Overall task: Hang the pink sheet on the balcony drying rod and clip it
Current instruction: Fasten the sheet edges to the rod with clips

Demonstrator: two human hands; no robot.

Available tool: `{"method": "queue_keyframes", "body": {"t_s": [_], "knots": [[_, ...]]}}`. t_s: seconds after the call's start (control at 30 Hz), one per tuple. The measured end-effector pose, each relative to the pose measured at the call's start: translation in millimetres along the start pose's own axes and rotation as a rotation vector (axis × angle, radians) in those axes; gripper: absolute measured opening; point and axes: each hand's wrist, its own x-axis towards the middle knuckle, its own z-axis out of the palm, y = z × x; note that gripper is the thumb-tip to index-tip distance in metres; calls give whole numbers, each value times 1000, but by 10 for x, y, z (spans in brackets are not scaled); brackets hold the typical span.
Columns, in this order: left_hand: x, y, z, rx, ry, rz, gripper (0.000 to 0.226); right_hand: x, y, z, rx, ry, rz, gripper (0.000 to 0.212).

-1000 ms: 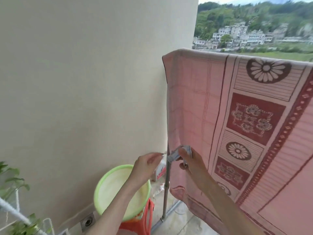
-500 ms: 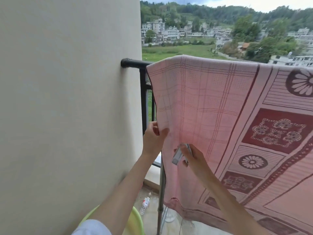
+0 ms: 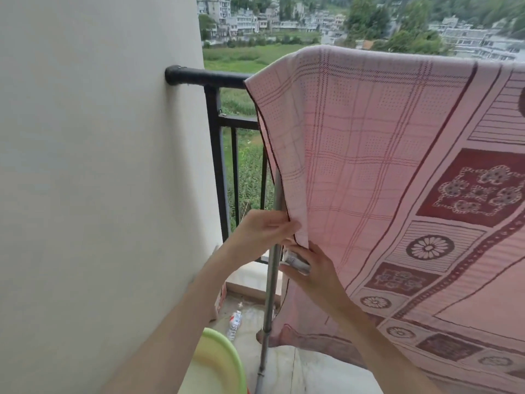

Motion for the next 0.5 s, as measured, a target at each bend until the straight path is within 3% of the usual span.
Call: {"method": "queue_keyframes", "body": {"t_s": [0.07, 0.13, 0.2, 0.3, 0.37, 0.5], "knots": [[95, -88, -164, -48, 147, 66, 10, -33, 41, -59, -35, 76, 39, 45], [269, -230, -342, 55, 235, 72, 25, -107, 72, -95, -77, 139, 43, 49], [453, -332, -442, 57, 40, 27, 61, -175, 88, -96, -92, 164, 79, 49], [681, -432, -429, -266, -226, -64, 95, -255, 45, -91, -87, 195, 132, 44], [771, -465, -399, -426, -310, -91, 87, -292, 4, -105, -93, 222, 161, 44], [848, -532, -393, -538, -400, -55, 45, -314, -23, -150, -166, 247, 198, 45]]}}
